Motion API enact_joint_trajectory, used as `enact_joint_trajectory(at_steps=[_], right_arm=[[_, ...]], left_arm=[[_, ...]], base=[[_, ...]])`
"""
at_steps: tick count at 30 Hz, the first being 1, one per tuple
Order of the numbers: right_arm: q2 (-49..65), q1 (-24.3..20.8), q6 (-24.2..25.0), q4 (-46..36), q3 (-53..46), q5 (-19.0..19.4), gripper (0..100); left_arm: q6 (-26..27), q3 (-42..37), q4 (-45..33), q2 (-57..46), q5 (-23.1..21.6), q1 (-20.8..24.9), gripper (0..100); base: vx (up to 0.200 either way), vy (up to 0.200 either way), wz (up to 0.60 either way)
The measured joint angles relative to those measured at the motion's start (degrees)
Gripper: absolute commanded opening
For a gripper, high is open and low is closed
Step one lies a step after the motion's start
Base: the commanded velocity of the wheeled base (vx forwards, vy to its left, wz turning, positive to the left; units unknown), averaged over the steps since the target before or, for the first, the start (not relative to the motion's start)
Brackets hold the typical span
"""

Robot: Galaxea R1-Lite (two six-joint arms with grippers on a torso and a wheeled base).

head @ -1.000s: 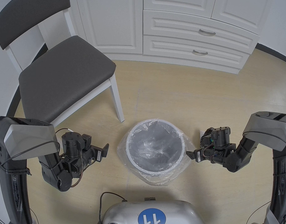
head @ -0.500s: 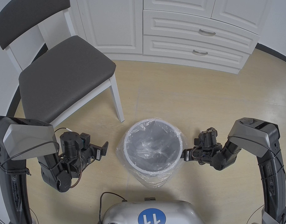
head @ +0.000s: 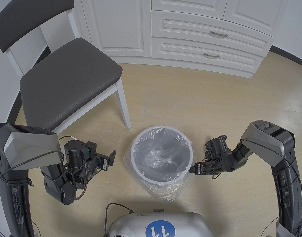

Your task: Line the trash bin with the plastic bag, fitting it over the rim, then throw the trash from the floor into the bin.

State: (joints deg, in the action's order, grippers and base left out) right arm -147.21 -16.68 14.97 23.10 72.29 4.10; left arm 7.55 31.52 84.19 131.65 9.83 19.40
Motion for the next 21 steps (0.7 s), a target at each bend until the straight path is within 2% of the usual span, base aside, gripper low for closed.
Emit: enact_joint_trajectory(at_steps=[4,14,18,21], right_arm=[[0.1,0.2,1.9,-2.8,2.3,0.1,100],[3.5,-1.2,1.2,0.0,-1.2,-1.6,100],[8.3,-2.5,-1.3,0.8,-5.8,-2.0,100],[11.9,-3.0,-5.4,1.0,-9.6,-2.2,100]], left_arm=[[0.0,0.0,0.1,0.0,0.0,0.1,100],[0.0,0.0,0.3,0.0,0.0,-0.1,100],[0.0,0.0,0.3,-0.2,0.0,-0.4,100],[0.1,0.2,0.3,-0.3,0.0,-0.4,100]], base=[[0.0,0.0,0.0],[0.0,0.0,0.0],[0.0,0.0,0.0],[0.0,0.0,0.0]])
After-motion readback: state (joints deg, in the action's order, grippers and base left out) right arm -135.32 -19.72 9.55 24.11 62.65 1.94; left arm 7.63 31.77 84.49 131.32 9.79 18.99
